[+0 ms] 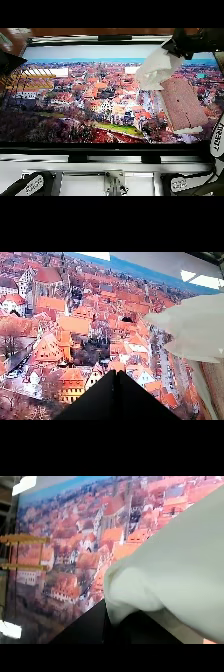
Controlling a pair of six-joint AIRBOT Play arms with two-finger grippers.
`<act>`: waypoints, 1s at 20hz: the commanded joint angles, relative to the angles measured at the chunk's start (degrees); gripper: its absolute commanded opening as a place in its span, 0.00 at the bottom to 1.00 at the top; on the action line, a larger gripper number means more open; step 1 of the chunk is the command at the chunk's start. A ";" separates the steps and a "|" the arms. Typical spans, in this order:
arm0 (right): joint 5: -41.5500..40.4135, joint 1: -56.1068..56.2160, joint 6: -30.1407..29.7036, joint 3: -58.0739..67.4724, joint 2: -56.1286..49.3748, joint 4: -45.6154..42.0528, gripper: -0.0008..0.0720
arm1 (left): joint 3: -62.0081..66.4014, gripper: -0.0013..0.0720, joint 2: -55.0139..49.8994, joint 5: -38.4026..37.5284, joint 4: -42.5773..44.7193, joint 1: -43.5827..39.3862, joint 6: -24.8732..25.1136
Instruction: Fold the shirts.
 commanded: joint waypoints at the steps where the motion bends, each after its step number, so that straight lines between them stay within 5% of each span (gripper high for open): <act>1: 2.32 -4.04 0.09 1.33 0.24 -0.26 0.07 | -0.02 0.06 0.02 -0.02 0.00 -0.24 0.00; 12: 21.90 -5.25 -4.31 1.33 0.50 2.75 0.07 | -0.02 0.06 0.02 0.20 0.00 -3.93 0.22; 16: 16.85 -7.56 -6.34 1.33 1.73 -0.17 0.07 | -0.02 0.06 0.04 0.15 0.00 -3.93 0.20; 20: 1.27 -11.17 -7.39 1.33 3.37 -11.28 0.07 | -0.02 0.06 0.04 0.15 0.00 -3.93 0.22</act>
